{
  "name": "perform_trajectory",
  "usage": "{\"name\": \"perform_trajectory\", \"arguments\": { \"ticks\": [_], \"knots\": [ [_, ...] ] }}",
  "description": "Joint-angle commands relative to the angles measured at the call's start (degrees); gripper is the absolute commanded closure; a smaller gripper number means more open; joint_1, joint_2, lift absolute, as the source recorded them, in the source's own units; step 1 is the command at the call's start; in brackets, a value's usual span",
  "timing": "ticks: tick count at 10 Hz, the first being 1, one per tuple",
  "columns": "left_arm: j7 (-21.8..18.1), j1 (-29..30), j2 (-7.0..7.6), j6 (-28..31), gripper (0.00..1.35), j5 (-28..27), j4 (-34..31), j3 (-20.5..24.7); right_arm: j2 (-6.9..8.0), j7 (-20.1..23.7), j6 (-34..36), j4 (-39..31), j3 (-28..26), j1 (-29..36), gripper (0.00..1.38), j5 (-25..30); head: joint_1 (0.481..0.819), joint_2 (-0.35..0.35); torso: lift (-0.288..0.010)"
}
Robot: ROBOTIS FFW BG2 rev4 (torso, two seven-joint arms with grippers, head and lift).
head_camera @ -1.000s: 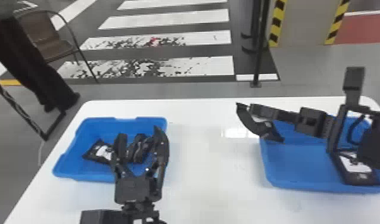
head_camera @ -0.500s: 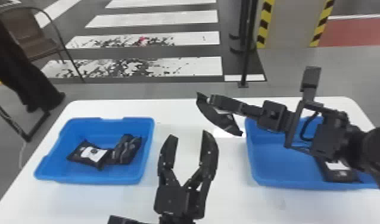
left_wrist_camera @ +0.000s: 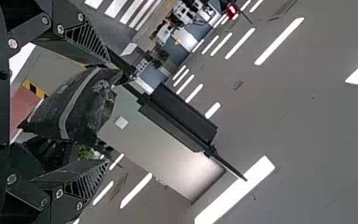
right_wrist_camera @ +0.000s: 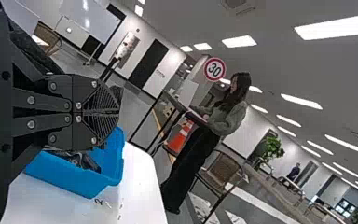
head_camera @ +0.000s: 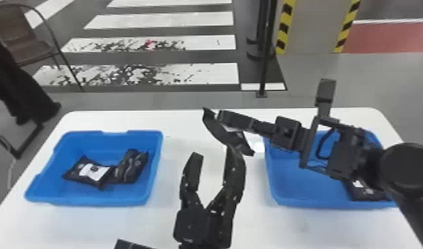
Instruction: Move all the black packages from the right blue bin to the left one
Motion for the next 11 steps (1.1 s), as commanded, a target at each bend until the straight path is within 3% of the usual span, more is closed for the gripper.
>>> {"name": "perform_trajectory", "arguments": {
  "ticks": [1, 6, 9, 10, 11],
  "knots": [
    [-0.01, -0.47, 0.08, 1.24, 0.31, 0.02, 0.13, -0.64, 0.0, 0.0, -0.46, 0.63, 2.48, 0.29, 1.22, -1.1, 0.695, 0.07, -0.154],
    [-0.01, -0.47, -0.36, 1.94, 0.31, -1.58, 1.96, 0.38, 0.0, 0.09, -1.02, 0.21, 5.68, 0.71, 1.22, -2.93, 0.695, 0.101, -0.154],
    [-0.01, -0.19, -0.71, 1.94, 0.41, -1.69, 2.38, 1.64, -0.17, 0.53, -0.88, -1.06, 5.8, 1.27, 1.22, -3.39, 0.695, 0.119, -0.154],
    [0.08, 0.09, -0.89, 2.08, 0.58, -2.38, 2.38, 2.78, -0.17, 0.61, -0.88, -1.06, 5.8, 1.27, 1.22, -3.61, 0.695, 0.124, -0.154],
    [0.26, 0.52, -0.98, 2.5, 0.85, -3.52, 2.38, 4.15, -0.26, 0.7, -0.88, -1.2, 5.8, 1.41, 1.22, -3.96, 0.695, 0.13, -0.154]
  ]
}}
